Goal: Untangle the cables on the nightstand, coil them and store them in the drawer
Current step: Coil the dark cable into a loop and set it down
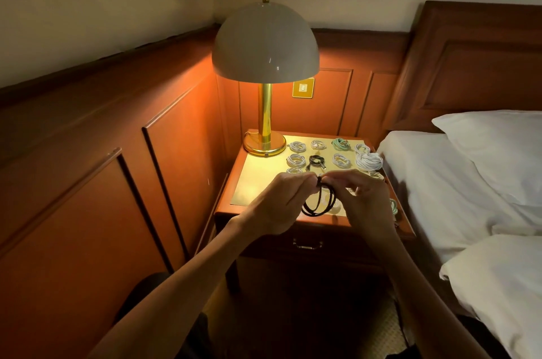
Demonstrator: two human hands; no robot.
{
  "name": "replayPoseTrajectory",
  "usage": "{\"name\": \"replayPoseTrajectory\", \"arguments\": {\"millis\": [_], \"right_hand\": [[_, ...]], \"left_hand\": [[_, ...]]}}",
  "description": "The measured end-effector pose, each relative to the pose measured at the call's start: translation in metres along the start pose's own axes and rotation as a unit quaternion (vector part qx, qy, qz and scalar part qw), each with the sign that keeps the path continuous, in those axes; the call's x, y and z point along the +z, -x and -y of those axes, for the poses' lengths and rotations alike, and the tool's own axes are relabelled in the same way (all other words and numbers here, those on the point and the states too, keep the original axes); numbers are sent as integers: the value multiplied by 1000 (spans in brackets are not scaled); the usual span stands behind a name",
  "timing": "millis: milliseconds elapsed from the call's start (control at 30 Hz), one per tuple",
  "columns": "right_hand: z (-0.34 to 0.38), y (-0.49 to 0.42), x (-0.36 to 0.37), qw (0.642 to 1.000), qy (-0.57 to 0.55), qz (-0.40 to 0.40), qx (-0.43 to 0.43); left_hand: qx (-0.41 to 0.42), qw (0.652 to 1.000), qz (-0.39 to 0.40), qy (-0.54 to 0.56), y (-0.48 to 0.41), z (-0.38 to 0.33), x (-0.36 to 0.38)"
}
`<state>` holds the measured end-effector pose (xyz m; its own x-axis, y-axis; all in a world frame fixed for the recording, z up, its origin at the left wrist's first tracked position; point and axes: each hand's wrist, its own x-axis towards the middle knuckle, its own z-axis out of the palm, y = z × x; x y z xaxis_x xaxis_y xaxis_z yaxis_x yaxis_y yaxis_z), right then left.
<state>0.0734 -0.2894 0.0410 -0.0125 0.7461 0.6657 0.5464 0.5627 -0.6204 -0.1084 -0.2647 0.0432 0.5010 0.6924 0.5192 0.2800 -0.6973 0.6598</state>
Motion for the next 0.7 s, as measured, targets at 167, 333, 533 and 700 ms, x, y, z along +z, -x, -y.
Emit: {"name": "replayPoseTrajectory", "arguments": {"millis": [167, 333, 533, 700], "right_hand": [[-17, 2, 2, 974, 174, 14, -143], [-5, 11, 2, 996, 41, 66, -32], [-5, 10, -3, 983, 127, 130, 7], [0, 11, 1, 976, 160, 149, -15]], "left_hand": [[22, 994, 60, -84, -11, 7, -10], [0, 994, 54, -95, -6, 12, -8], [-113, 982, 136, -62, -4, 18, -4], [-76, 981, 99, -152, 2, 23, 4]]}}
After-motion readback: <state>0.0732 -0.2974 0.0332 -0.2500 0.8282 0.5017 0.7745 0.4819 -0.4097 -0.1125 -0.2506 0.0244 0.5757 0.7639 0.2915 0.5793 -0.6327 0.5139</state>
